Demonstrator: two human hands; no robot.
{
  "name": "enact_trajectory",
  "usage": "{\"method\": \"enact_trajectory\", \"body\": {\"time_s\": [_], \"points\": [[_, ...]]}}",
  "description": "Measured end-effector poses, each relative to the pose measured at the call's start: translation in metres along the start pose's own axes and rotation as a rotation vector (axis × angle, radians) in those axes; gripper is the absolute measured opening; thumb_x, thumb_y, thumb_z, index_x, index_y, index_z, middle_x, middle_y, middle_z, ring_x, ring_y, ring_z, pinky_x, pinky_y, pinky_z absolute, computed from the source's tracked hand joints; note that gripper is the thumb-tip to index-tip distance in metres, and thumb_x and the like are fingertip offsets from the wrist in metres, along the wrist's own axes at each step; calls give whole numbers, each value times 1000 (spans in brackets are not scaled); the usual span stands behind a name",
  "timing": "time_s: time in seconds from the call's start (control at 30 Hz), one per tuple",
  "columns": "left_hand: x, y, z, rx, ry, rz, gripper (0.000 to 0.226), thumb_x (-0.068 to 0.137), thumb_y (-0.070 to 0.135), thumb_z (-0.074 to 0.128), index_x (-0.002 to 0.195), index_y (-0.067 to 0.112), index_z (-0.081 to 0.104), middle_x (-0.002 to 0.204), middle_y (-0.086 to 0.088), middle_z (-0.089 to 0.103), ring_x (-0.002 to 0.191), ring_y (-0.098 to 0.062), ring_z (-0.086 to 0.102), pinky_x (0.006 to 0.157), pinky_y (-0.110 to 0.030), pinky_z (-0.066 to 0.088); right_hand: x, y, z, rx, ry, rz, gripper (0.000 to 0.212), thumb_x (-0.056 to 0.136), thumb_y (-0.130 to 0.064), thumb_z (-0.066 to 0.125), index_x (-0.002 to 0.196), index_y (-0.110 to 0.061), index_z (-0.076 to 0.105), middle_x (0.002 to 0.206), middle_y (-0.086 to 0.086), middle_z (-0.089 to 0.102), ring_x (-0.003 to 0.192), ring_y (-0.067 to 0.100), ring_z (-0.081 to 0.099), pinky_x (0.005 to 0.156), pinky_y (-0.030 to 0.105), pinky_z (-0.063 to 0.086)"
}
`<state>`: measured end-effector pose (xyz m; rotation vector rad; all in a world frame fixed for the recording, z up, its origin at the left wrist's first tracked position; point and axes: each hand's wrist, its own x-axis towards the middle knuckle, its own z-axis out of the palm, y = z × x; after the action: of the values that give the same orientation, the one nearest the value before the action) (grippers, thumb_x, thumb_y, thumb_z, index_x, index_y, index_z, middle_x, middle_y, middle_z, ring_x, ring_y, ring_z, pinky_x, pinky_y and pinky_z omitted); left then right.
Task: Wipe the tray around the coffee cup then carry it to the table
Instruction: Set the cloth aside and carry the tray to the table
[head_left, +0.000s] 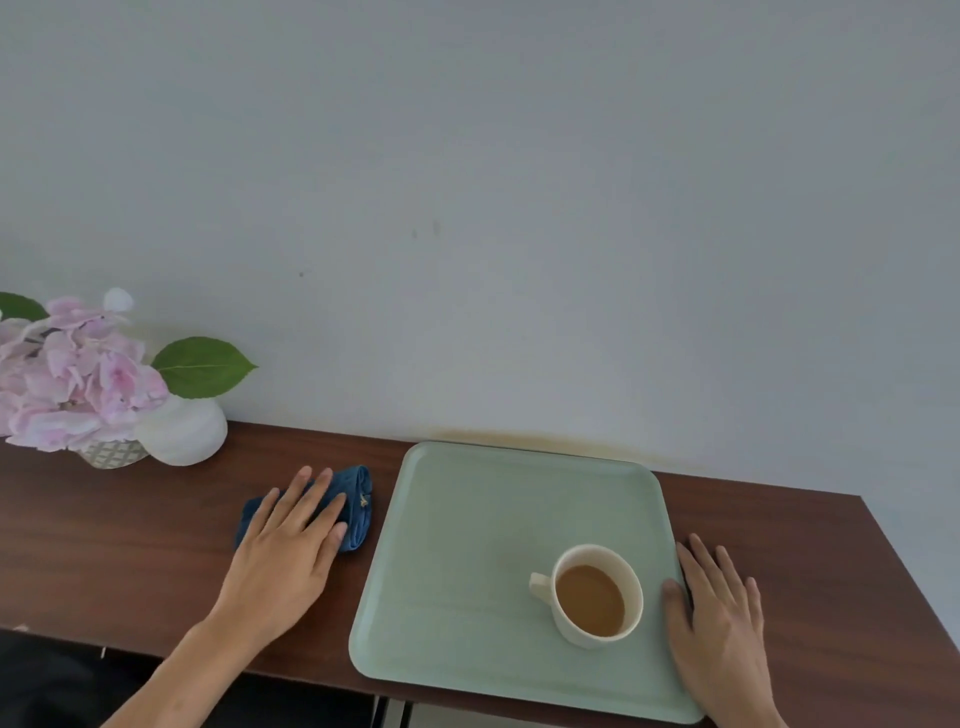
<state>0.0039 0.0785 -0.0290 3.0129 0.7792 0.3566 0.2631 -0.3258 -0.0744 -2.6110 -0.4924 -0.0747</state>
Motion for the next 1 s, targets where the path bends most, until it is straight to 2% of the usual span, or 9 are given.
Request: {"method": "enact_trajectory", "body": {"time_s": [0.1, 0.17, 0.23, 0.37, 0.47, 0.53, 0.6, 0.73, 1.0], "points": [[-7, 42, -11, -14, 50, 32, 51, 100, 49, 37, 139, 26, 61, 120, 5, 65, 111, -19, 60, 90, -40, 51, -1, 1, 0, -29, -3, -21, 52, 98, -21, 62, 150, -14, 53, 163, 2, 42, 156, 27, 27, 127, 56, 15], [-11, 64, -6, 34, -50, 2, 57, 97, 58, 35, 142, 29, 57, 98, 8, 60, 84, -15, 59, 70, -35, 52, -1, 2, 1, -46, 2, -28, 53, 98, -21, 62, 149, -13, 53, 162, 4, 43, 155, 29, 29, 126, 56, 16], [-11, 78, 1, 49, -140, -59, 65, 96, 65, 34, 146, 28, 51, 91, 7, 55, 74, -13, 59, 61, -33, 52, 0, 2, 1, -58, 23, -45, 52, 96, -19, 65, 147, -12, 56, 160, 7, 47, 153, 32, 33, 124, 59, 20], [-5, 89, 6, -49, -165, -157, 68, 97, 66, 35, 156, 31, 32, 96, 6, 46, 82, -12, 58, 59, -29, 47, -1, -1, -1, -125, 111, -91, 44, 94, -23, 61, 136, -15, 63, 140, 11, 59, 130, 39, 49, 110, 63, 36], [-3, 91, 6, -101, -147, -198, 70, 98, 64, 35, 158, 30, 27, 95, 5, 46, 84, -13, 59, 59, -30, 45, -2, -6, -7, -181, 125, -68, 41, 93, -30, 57, 132, -20, 64, 107, 4, 59, 97, 30, 52, 90, 54, 39], [-3, 90, 7, -129, -145, -210, 70, 98, 64, 36, 158, 29, 27, 94, 4, 47, 83, -14, 61, 58, -31, 47, -2, -7, -8, -198, 100, -91, 47, 94, -35, 45, 134, -19, 62, 93, -3, 58, 86, 25, 54, 82, 48, 38], [-5, 88, 9, -155, -133, -209, 70, 97, 62, 39, 157, 28, 29, 94, 4, 48, 81, -15, 62, 58, -32, 49, -1, -6, -9, -170, 91, -120, 47, 94, -32, 44, 134, -16, 63, 87, -6, 57, 82, 23, 57, 78, 45, 37], [-9, 84, 10, -228, -124, -216, 70, 97, 59, 46, 158, 29, 30, 102, 2, 53, 88, -20, 67, 65, -37, 55, -3, -8, -17, -97, 48, -99, 42, 94, -21, 60, 136, -15, 62, 86, -9, 55, 82, 22, 55, 75, 43, 39], [-6, 84, 4, -349, -126, -140, 70, 96, 56, 51, 159, 33, 30, 93, 10, 44, 77, -10, 58, 56, -29, 45, -39, -8, -41, 2, -17, 5, 41, 99, -25, 50, 140, -25, 53, 89, -15, 51, 88, 16, 48, 81, 41, 40]]}}
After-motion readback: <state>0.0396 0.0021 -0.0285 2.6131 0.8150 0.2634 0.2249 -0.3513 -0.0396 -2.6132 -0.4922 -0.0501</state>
